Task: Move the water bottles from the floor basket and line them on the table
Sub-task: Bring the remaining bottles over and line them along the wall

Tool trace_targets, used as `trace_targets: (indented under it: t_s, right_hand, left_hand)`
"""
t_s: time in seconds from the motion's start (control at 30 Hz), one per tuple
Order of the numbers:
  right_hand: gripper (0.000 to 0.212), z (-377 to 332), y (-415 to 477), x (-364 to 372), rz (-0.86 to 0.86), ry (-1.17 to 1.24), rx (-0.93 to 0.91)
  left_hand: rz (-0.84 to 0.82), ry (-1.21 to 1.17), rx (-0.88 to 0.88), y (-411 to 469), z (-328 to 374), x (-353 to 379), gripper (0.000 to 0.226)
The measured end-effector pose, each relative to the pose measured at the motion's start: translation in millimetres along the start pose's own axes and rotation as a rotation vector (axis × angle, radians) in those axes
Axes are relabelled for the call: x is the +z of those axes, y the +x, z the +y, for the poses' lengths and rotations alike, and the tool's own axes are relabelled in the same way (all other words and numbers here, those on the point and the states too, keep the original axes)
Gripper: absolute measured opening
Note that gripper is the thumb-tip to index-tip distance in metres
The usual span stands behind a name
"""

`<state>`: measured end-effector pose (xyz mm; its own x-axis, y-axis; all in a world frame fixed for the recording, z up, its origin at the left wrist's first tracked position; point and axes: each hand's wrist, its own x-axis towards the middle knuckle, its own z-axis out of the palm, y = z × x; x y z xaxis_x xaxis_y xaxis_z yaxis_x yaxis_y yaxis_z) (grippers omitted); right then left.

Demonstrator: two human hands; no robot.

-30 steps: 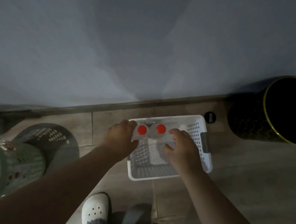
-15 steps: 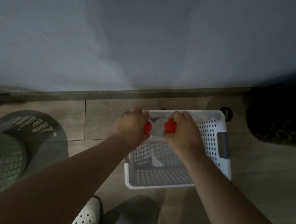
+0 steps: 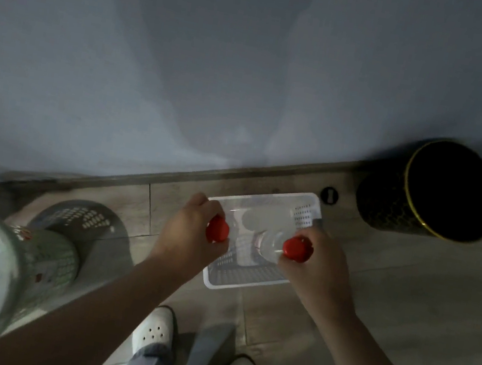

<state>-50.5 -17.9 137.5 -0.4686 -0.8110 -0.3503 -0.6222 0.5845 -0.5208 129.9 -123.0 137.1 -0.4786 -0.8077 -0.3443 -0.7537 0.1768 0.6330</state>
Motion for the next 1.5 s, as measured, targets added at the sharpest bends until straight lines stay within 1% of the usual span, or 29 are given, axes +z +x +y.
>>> trace_targets:
  t_s: [0.13,0.23,0.33,0.43,0.53,0.6,0.67,0.73,0.8,0.87,0.93,1.0,1.1,1.2,1.37,1.5]
  right_hand:
    - [0.029,-52,-63,-79,0.067,0.113,0.104]
    - [0.028,-94,-107,-139,0.129,0.276,0.133]
    - [0.03,-132,-149,-197,0.158,0.305,0.067]
    - [0.03,-161,-189,-250,0.229,0.297,-0.083]
    - [0.029,-184,-225,-299,0.293,0.35,-0.267]
    - [0.029,-201,-247,-330,0.303,0.391,-0.396]
    - [0.031,-220,-267,-359,0.315,0.435,-0.505]
    - [0.033,-240,-285,-383,0.329,0.49,-0.596]
    - [0.03,-265,-303,-404,0.283,0.662,-0.659]
    - [0.021,-292,-321,-423,0.221,0.801,-0.722]
    - [0.015,-319,-337,-437,0.21,0.832,-0.83]
    - [0.017,-344,-353,-447,0.219,0.833,-0.908]
    - [0.022,-380,-376,-455,0.245,0.827,-0.994]
    - [0.021,-415,-401,-452,0.229,0.792,-1.116]
    - [0.022,-474,-454,-422,0.135,0.81,-1.264]
    - [0.017,-524,-513,-379,0.031,0.883,-1.342]
  left_hand:
    - [0.035,-0.033,-0.002,-56,60,-63,0.027]
    - [0.073,-0.068,0.013,-99,104,-115,0.026]
    - [0.119,-0.09,0.031,-147,149,-162,0.027]
    - [0.199,-0.111,0.046,-196,193,-203,0.026]
    - [0.329,-0.126,0.095,-243,232,-238,0.025]
    - [0.437,-0.151,0.122,-274,255,-262,0.026]
    - [0.557,-0.205,0.156,-305,275,-285,0.027]
    - [0.712,-0.269,0.19,-335,294,-307,0.024]
    - [0.878,-0.377,0.216,-361,311,-329,0.014]
    - [1.022,-0.481,0.208,-383,329,-353,0.025]
    - [1.095,-0.497,0.211,-403,343,-375,0.034]
    - [1.122,-0.482,0.225,-424,353,-393,0.039]
    - [1.144,-0.554,0.238,-458,356,-417,0.031]
    - [1.212,-0.611,0.238,-495,349,-440,0.023]
    - [1.344,-0.573,0.236,-569,325,-481,0.027]
    - [1.436,-0.554,0.192,-642,283,-508,0.027]
